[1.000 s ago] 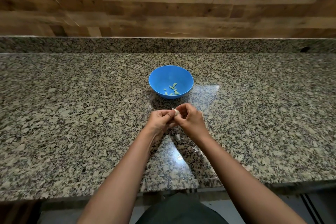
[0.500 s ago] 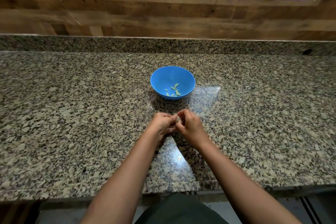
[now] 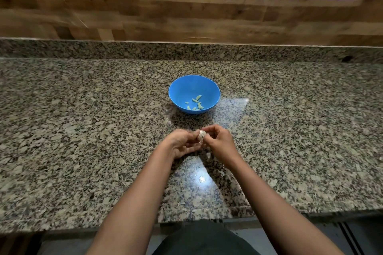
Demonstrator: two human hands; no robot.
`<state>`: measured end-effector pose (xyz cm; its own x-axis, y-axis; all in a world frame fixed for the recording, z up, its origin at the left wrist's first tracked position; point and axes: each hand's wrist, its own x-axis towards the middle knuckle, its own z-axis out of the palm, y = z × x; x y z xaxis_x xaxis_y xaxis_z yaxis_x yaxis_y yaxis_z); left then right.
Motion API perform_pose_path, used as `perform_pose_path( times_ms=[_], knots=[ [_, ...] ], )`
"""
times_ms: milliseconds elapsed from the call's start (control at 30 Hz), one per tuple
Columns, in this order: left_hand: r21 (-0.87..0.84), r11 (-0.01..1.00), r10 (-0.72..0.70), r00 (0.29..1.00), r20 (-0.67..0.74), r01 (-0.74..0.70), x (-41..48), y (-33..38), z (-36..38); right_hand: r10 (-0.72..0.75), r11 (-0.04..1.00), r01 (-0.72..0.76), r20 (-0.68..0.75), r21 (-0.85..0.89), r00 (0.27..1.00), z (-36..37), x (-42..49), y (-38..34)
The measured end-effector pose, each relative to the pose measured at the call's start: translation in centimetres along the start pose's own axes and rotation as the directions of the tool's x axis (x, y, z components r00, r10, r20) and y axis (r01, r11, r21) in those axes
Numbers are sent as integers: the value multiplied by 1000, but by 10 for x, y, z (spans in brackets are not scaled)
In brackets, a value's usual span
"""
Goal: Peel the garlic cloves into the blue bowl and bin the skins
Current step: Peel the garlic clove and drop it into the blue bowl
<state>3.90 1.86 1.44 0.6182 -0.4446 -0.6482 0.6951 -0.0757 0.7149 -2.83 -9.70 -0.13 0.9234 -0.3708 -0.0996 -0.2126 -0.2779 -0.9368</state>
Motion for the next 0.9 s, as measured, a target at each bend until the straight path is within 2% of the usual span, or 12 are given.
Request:
perform_pose_path(
  times_ms=[200, 400, 500, 600, 700, 767, 833, 900],
  knots=[
    [-61, 997, 39, 999, 18, -38, 3, -1, -3, 66, 992, -69, 30, 110, 997, -4, 6, -1],
    [-56, 997, 47, 997, 62, -43, 0, 2, -5, 149, 936, -164, 70, 311, 986, -8, 10, -6],
    [-21, 998, 60, 997, 56, -59, 0, 3, -5, 174, 927, -197, 98, 319, 980, -11, 11, -9],
    [53, 992, 117, 993, -23, -115, 4, 2, -4, 199, 939, -206, 53, 277, 979, -12, 12, -7],
    [233, 953, 228, 964, -138, -192, 15, -1, -9, 272, 888, -261, 27, 379, 962, -17, 13, -5],
    [488, 842, 356, 916, -185, -229, 20, -1, -11, 301, 864, -292, 44, 410, 953, -20, 13, -4],
    [701, 686, 475, 850, -231, -193, 19, -1, -10, 310, 888, -307, 49, 342, 949, -23, 14, -3],
    [762, 624, 528, 813, -245, -175, 18, -2, -7, 301, 930, -300, 25, 212, 953, -25, 14, -1]
  ],
)
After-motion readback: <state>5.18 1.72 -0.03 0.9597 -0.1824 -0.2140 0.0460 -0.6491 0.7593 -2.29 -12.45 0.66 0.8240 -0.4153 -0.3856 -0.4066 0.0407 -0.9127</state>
